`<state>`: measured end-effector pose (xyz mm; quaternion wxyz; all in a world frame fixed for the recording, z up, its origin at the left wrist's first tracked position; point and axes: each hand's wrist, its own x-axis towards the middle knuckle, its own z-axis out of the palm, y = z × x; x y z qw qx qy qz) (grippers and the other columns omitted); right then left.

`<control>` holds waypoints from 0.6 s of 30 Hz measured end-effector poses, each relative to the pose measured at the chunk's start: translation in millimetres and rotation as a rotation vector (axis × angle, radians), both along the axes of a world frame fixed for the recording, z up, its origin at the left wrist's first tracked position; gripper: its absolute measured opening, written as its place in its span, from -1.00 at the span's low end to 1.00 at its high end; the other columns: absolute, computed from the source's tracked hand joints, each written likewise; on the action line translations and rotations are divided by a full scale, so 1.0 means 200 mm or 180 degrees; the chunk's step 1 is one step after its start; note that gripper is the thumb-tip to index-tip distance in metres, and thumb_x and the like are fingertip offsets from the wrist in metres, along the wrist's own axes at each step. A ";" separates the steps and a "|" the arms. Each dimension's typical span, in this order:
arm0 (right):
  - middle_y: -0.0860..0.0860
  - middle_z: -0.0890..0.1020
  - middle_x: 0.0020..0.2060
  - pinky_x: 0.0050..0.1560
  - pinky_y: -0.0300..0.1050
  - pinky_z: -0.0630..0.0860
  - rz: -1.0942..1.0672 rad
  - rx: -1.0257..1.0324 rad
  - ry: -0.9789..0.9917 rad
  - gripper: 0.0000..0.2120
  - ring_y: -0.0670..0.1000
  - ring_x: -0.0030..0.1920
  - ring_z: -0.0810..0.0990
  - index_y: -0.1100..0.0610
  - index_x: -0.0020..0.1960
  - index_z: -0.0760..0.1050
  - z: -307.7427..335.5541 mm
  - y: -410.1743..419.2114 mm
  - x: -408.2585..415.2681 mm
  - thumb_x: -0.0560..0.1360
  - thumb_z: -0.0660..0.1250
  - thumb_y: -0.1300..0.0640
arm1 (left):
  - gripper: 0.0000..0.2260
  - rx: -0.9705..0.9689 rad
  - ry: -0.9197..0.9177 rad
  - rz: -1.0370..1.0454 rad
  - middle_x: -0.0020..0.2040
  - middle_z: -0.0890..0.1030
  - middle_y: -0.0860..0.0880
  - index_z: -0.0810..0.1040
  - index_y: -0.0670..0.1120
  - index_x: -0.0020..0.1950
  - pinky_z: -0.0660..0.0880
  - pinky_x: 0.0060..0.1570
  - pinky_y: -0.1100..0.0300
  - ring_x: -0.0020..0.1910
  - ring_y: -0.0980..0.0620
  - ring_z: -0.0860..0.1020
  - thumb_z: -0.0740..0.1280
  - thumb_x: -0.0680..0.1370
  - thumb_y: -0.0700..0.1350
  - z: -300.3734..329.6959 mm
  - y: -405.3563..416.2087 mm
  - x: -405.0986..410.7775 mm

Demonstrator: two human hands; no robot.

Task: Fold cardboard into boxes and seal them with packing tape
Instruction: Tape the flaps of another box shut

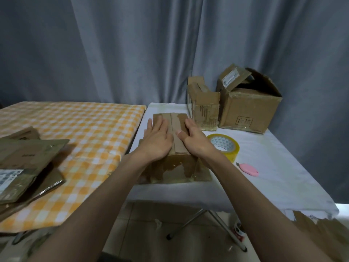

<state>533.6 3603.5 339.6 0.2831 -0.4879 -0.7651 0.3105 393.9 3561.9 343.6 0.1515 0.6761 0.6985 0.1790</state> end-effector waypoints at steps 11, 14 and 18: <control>0.07 0.51 0.38 0.35 -0.19 0.33 0.0020 -0.0402 0.0382 -0.62 0.01 0.41 0.44 0.15 0.46 0.41 0.05 0.07 0.24 0.66 0.12 0.28 | 0.09 -0.0072 0.0531 -0.0995 0.51 -0.22 0.32 -0.20 0.15 0.61 -0.30 0.43 0.20 0.52 0.24 -0.25 0.02 0.24 0.68 0.01 -0.09 -0.12; 0.11 0.58 0.24 0.13 -0.15 0.41 -0.0535 -0.0134 -0.0958 -0.68 0.11 0.24 0.53 0.17 0.31 0.49 0.04 0.11 0.39 0.58 0.31 0.15 | 0.16 -0.0015 0.0843 -0.1084 0.57 -0.30 0.20 -0.28 0.11 0.60 -0.33 0.43 0.19 0.55 0.18 -0.28 0.02 0.19 0.69 -0.02 -0.08 -0.12; 0.10 0.54 0.27 0.28 0.02 0.44 -0.0623 -0.0474 -0.2064 -0.63 0.20 0.28 0.47 0.11 0.27 0.51 -0.06 0.09 0.49 0.50 0.41 0.05 | 0.14 0.0003 0.0972 -0.1044 0.59 -0.29 0.16 -0.29 0.09 0.60 -0.33 0.41 0.21 0.57 0.15 -0.27 -0.05 0.21 0.69 -0.03 -0.07 -0.10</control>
